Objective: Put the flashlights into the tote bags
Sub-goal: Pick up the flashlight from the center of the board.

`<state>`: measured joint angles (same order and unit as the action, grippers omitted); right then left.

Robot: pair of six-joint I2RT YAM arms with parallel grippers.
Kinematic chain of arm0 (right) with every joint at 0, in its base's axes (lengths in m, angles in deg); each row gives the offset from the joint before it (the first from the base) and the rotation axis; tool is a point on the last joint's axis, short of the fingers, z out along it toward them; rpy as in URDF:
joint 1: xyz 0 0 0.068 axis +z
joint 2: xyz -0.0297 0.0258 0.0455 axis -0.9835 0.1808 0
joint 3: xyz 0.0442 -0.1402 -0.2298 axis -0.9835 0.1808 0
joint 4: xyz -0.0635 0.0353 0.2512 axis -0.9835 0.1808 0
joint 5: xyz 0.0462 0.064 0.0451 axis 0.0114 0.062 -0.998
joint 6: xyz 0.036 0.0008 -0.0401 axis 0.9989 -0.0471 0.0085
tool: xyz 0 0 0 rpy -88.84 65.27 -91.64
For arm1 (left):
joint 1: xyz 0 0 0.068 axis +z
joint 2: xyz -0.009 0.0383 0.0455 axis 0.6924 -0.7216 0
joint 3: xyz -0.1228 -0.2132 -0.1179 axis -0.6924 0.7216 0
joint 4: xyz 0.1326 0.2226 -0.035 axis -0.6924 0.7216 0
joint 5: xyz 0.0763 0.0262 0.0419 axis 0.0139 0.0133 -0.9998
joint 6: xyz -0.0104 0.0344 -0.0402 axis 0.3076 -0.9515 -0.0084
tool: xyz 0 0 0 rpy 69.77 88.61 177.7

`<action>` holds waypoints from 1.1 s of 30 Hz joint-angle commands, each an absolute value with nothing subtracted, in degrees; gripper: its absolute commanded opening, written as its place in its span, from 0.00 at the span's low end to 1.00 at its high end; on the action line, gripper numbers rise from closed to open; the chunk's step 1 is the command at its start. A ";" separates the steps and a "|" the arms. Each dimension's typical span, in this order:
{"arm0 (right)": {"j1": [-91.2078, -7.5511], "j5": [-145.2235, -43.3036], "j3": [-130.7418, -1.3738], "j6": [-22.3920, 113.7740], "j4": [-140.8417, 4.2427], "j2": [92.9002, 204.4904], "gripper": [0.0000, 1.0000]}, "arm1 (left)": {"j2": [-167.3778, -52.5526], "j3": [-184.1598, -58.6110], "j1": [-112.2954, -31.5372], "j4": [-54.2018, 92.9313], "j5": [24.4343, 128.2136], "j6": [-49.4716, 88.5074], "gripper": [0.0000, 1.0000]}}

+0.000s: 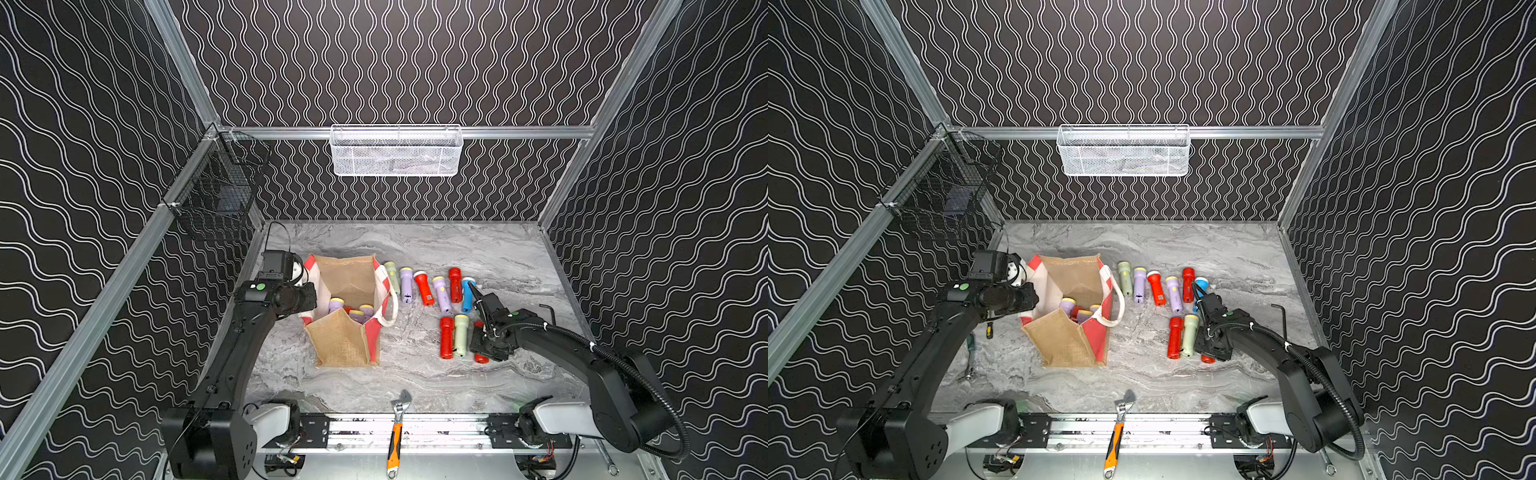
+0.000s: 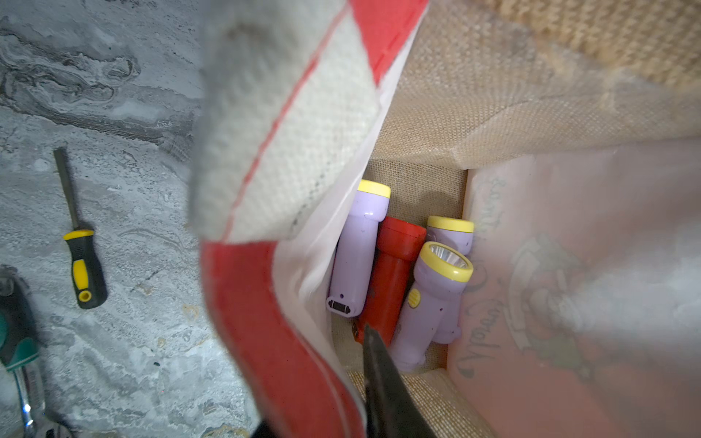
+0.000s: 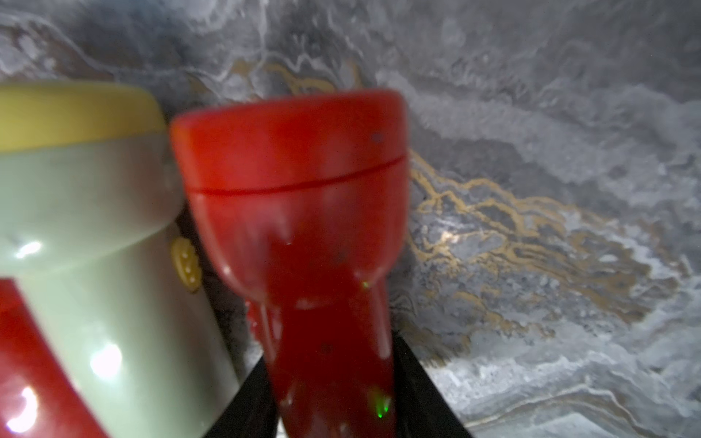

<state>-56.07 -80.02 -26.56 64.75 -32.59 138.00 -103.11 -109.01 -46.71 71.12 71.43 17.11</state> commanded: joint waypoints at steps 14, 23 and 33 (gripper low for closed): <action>-55.85 -77.71 -27.52 62.42 -32.86 138.50 0.26 | -103.58 -108.88 -46.63 69.52 73.05 17.06 0.24; -55.69 -77.31 -32.99 61.71 -28.76 133.46 0.21 | -103.43 -109.58 -46.63 69.70 73.32 16.80 0.24; -49.50 -77.26 -49.45 60.29 -25.11 131.29 0.21 | -102.77 -109.63 -46.63 69.61 74.37 16.63 0.24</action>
<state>-50.94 -78.23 -44.81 61.74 -26.99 130.94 -103.05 -109.34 -46.71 70.94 73.42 17.13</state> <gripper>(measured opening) 0.375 0.237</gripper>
